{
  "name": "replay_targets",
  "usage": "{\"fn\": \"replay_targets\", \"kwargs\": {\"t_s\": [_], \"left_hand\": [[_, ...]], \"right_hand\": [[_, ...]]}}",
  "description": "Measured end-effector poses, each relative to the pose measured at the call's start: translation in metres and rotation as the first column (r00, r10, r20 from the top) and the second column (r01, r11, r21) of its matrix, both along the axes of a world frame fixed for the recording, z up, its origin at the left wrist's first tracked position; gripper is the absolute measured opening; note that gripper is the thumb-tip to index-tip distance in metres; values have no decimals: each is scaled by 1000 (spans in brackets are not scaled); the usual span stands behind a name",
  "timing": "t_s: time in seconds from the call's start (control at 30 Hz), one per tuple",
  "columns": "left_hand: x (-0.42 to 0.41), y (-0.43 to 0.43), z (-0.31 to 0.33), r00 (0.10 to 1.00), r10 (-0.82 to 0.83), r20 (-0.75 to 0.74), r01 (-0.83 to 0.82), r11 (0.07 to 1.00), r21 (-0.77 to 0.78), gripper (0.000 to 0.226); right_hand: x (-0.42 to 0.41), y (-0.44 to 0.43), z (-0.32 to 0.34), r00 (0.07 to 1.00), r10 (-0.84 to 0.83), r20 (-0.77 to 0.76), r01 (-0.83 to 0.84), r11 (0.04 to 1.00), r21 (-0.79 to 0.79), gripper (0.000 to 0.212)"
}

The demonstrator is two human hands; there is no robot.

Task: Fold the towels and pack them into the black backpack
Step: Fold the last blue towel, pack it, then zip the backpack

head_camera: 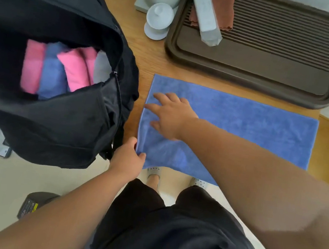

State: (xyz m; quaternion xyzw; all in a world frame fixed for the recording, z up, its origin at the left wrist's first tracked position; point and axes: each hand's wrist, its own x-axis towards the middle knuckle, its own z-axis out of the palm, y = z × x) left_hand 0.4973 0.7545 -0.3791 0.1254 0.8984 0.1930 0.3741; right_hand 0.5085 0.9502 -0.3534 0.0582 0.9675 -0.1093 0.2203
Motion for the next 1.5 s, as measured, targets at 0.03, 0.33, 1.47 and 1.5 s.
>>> {"fn": "replay_targets", "kwargs": {"t_s": [0.03, 0.33, 1.47, 1.5], "left_hand": [[0, -2, 0, 1000, -4, 17, 4, 1000, 20, 13], [-8, -18, -1, 994, -94, 58, 89, 993, 76, 29], [-17, -1, 58, 940, -256, -225, 273, 961, 50, 27], [-16, -2, 58, 936, -257, -240, 275, 961, 41, 23]], "right_hand": [[-10, -5, -2, 999, 33, 39, -34, 999, 17, 59], [-28, -15, -15, 990, -128, 62, 124, 990, 65, 64], [-55, 29, 26, 222, -779, 586, 714, -279, -642, 17], [-58, 27, 28, 230, -769, 596, 693, -301, -655, 16]]}}
